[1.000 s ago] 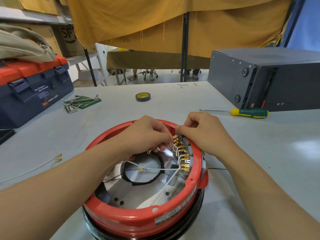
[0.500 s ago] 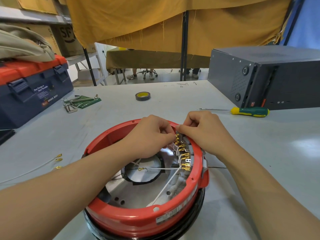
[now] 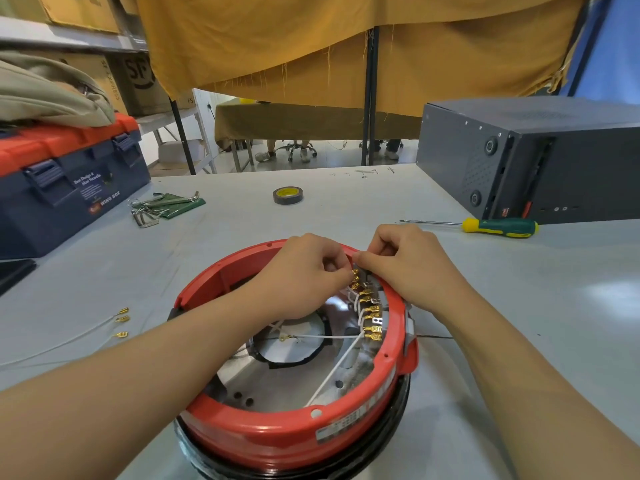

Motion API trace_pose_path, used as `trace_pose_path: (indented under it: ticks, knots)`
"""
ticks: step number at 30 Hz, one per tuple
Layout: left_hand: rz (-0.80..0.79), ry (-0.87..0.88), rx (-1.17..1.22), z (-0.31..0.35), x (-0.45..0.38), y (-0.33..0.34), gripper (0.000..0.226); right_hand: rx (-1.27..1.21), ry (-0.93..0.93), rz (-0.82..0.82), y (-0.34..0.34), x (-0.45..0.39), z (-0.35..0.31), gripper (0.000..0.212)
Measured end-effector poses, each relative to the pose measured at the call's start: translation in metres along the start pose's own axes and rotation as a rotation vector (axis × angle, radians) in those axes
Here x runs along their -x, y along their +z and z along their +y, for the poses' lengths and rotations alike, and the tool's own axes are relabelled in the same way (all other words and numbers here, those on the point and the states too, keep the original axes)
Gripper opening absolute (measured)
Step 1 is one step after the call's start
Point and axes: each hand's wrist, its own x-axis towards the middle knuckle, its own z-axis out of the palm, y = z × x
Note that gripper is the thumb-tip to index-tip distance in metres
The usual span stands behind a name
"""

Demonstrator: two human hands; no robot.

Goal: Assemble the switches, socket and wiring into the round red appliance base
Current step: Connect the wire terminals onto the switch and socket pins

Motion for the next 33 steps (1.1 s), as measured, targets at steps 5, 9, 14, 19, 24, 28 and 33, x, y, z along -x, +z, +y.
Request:
trace_pose_path:
  ticks: [5,9,14,19,24,28,33]
  knots:
    - [-0.033,-0.001,-0.024,0.001,-0.002,-0.009,0.009,-0.077,0.036,-0.058,0.001,0.0,0.001,0.012]
    - [0.022,-0.022,-0.051,-0.001,0.002,-0.028,0.008,-0.2,0.072,-0.119,-0.002,0.001,0.0,0.014]
    - [0.153,-0.121,-0.006,-0.026,0.026,-0.065,0.005,-0.256,0.096,-0.108,0.0,0.001,0.003,0.013]
    - [0.299,-0.3,0.09,-0.07,0.066,-0.099,0.014,-0.306,0.094,-0.067,0.004,0.001,0.004,0.015]
    - [0.258,-0.471,-0.025,-0.114,0.103,-0.123,0.014,-0.339,0.1,-0.054,0.007,0.002,0.004,0.019]
    - [0.204,-0.562,-0.198,-0.141,0.124,-0.128,0.01,-0.269,0.096,-0.004,0.012,0.003,0.002,0.015]
    - [0.208,-0.585,-0.285,-0.156,0.133,-0.121,0.007,-0.27,0.108,0.03,0.017,0.002,0.0,0.014]
